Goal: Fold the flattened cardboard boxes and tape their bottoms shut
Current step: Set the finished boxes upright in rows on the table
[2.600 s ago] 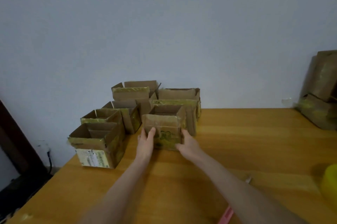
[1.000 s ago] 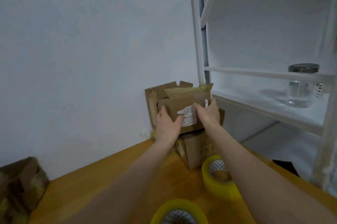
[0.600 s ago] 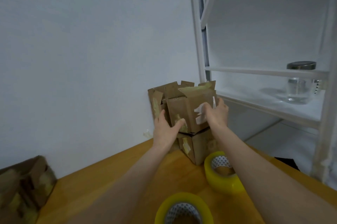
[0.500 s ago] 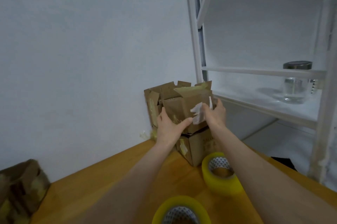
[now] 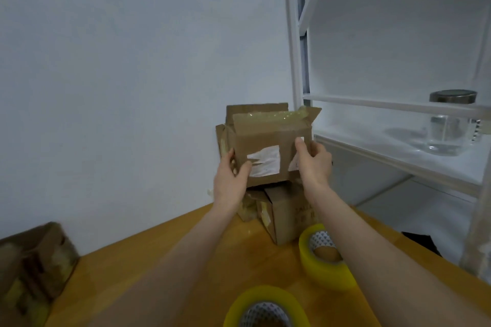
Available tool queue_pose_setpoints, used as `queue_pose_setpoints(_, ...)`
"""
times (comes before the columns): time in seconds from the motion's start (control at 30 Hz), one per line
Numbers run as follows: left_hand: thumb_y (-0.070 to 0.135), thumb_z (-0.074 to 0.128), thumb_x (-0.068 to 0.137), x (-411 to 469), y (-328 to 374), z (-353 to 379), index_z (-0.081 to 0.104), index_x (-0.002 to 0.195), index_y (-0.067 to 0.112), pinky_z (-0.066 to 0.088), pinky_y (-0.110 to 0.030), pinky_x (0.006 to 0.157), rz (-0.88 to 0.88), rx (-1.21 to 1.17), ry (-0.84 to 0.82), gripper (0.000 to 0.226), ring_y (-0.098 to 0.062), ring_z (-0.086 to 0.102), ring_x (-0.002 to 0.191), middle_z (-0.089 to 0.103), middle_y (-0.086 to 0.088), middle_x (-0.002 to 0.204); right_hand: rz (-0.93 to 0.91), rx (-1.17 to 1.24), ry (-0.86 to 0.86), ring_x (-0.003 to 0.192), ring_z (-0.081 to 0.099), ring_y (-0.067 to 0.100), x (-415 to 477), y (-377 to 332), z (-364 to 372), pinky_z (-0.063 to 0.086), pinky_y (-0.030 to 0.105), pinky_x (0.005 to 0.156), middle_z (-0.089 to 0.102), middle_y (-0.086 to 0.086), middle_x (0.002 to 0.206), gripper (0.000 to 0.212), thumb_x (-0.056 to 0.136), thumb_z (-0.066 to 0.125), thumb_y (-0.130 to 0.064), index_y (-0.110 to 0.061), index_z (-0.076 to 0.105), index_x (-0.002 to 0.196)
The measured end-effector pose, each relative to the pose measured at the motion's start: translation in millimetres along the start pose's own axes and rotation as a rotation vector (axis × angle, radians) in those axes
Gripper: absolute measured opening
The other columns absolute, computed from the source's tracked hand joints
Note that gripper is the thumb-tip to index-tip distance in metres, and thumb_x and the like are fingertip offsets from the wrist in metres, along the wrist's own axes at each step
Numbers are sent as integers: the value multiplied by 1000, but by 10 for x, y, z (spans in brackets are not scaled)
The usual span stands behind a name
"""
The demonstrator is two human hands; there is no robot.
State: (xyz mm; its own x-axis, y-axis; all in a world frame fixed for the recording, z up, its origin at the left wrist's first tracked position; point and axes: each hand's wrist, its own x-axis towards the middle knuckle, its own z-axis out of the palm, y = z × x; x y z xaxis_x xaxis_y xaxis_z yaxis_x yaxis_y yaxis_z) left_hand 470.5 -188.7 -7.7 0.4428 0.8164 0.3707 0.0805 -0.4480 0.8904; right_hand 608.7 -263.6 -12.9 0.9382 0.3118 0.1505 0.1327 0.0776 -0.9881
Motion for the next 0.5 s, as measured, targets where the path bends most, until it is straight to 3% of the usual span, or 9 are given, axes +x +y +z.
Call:
queue_pose_setpoints(0.1,34,48,97,-183,101,-391,41,133,15,50,-31,92,-30,-105,158,42,-18,56,114,55,-2,128,-65,79,-2,93,57,14,-386,-173,76,43,30,76,60,-5,103,37,90,45,-57,-24,56,105)
queue_pose_setpoints(0.17,39,46,97,-302,28,-753,43,127,15,51,-35,91,-53,-121,254,39,-19,57,108,56,-5,123,-84,95,-74,85,58,11,-766,-255,199,43,28,70,62,-6,92,41,91,40,-60,-23,57,95)
queue_pose_setpoints(0.27,42,49,94,-555,-227,-1322,38,131,20,50,-43,95,-83,-64,310,45,-22,57,110,54,-4,127,-84,1,-237,84,59,12,-1319,-175,439,47,32,76,63,-7,87,48,89,33,-66,-25,58,92)
queue_pose_setpoints(0.4,34,59,90,-1049,-712,-1941,25,146,28,47,-33,97,-92,23,268,66,-17,50,121,48,1,136,-42,-90,-448,83,61,16,-1918,172,701,50,34,77,64,-3,84,46,91,36,-61,-21,60,87)
queue_pose_setpoints(0.5,33,62,88,-1375,-1102,-2238,25,147,27,48,-17,84,-161,132,225,70,-11,50,115,49,-1,137,41,-166,-598,83,62,16,-2241,450,847,53,36,82,64,-1,88,44,93,40,-55,-15,59,97)
